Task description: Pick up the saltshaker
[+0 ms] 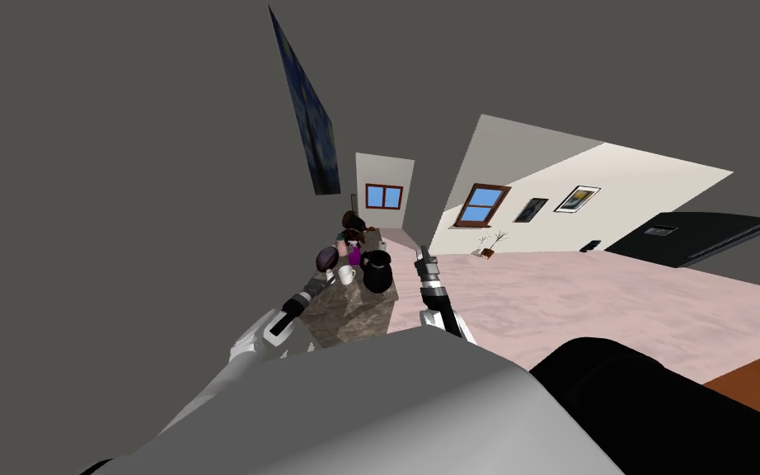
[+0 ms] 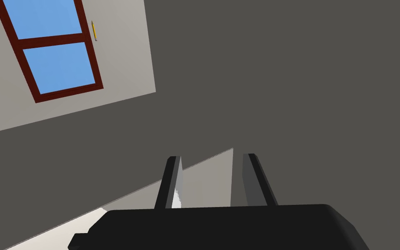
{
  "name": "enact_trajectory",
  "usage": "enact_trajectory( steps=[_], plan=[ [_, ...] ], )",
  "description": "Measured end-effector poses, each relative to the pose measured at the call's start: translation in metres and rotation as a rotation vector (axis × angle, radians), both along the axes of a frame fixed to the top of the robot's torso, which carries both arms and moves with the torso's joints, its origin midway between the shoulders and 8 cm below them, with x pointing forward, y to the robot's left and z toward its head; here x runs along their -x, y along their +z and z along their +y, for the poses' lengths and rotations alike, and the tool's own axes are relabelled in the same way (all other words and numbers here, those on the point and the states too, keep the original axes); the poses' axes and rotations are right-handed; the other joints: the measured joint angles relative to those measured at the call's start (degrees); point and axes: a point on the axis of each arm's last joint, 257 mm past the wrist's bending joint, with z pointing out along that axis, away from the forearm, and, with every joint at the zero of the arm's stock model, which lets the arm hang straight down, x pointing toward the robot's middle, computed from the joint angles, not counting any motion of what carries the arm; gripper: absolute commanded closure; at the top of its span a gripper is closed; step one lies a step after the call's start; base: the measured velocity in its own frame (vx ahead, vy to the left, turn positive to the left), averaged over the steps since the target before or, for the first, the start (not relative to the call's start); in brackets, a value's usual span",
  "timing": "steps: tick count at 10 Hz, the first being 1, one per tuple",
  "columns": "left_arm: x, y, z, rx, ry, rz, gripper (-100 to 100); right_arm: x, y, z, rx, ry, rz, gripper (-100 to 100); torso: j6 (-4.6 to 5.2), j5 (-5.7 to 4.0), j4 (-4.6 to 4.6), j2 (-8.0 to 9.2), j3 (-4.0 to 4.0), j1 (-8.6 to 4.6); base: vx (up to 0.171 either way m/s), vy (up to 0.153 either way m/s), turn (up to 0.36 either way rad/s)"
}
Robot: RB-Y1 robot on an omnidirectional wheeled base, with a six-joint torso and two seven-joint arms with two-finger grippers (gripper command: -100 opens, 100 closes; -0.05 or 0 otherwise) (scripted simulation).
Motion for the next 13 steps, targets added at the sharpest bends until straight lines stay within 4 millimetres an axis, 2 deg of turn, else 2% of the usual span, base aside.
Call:
enact_trajectory(
  steps=[4,5,7,8,10,11,13],
  plan=[
    [-0.019,-0.001,-0.001,-0.005,-0.018,-0.003,-100,0.0,0.0,0.0,0.0,0.0,0.0,0,0.0,0.0,0.0,0.0,0.0,-0.01,-0.014,-0.021,0.033],
    [-0.017,-0.009,0.001,-0.004,-0.012,0.013,-100,0.0,0.0,0.0,0.0,0.0,0.0,0,0.0,0.01,-0.01,-0.02,-0.01,0.03,-0.018,-0.028,0.084],
    [-0.029,0.002,-0.003,-0.003,-0.031,-0.007,-100,0.0,0.0,0.0,0.0,0.0,0.0,0,0.02,0.0,0.0,-0.01,0.0,-0.02,-0.014,-0.022,0.022],
    [-0.029,-0.003,-0.001,-0.003,-0.029,0.004,-100,0.0,0.0,0.0,0.0,0.0,0.0,0,0.01,0.01,-0.01,-0.03,-0.02,0.04,-0.023,-0.023,0.084],
    [-0.039,0.003,-0.006,-0.001,-0.046,-0.007,-100,0.0,0.0,0.0,0.0,0.0,0.0,0,0.01,0.0,0.0,0.01,0.0,-0.01,-0.016,-0.022,0.025],
    [-0.039,-0.003,-0.003,0.001,-0.042,0.01,-100,0.0,0.0,0.0,0.0,0.0,0.0,0,0.0,0.01,-0.01,-0.02,-0.01,0.03,-0.023,-0.023,0.091],
    [-0.052,0.01,-0.011,0.008,-0.063,-0.01,-100,0.0,0.0,0.0,0.0,0.0,0.0,0,0.02,-0.01,0.0,0.0,0.0,-0.02,-0.015,-0.022,0.021]
  ],
)
